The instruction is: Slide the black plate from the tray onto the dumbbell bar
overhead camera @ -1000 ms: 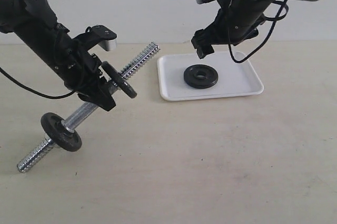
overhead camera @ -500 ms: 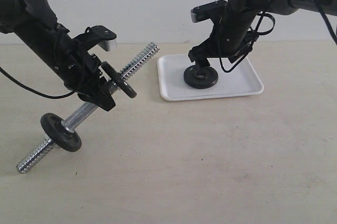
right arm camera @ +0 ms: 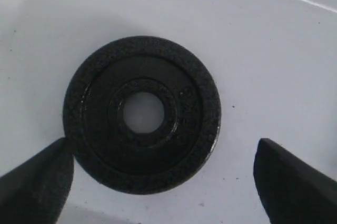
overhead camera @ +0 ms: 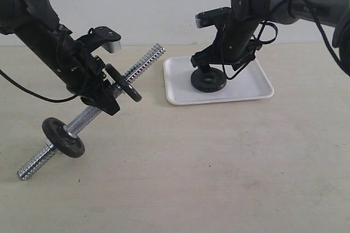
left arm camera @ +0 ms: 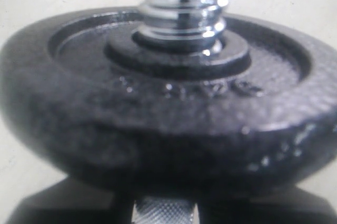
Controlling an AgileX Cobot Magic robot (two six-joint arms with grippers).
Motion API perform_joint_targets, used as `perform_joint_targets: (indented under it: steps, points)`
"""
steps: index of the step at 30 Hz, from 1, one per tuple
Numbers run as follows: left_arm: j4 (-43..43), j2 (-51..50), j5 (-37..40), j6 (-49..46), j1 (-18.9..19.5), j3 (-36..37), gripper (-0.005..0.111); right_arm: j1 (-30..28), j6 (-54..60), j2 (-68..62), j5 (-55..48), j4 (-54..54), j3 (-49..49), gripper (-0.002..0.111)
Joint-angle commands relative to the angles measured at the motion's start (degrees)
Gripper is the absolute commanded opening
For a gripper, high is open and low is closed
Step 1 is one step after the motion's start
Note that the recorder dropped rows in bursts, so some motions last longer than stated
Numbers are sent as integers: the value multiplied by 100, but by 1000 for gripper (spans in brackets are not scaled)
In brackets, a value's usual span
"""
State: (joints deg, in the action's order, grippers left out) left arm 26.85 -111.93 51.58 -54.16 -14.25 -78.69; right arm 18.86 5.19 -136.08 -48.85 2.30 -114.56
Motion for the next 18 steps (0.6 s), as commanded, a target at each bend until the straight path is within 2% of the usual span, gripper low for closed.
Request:
perform_joint_targets:
  steps: [1, 18]
  points:
    - [501, 356, -61, 101, -2, -155, 4, -5, -34, -39, 170, 75, -36, 82]
    - [501, 356, -82, 183, -2, -155, 4, -5, -83, -126, 868, 323, -61, 82]
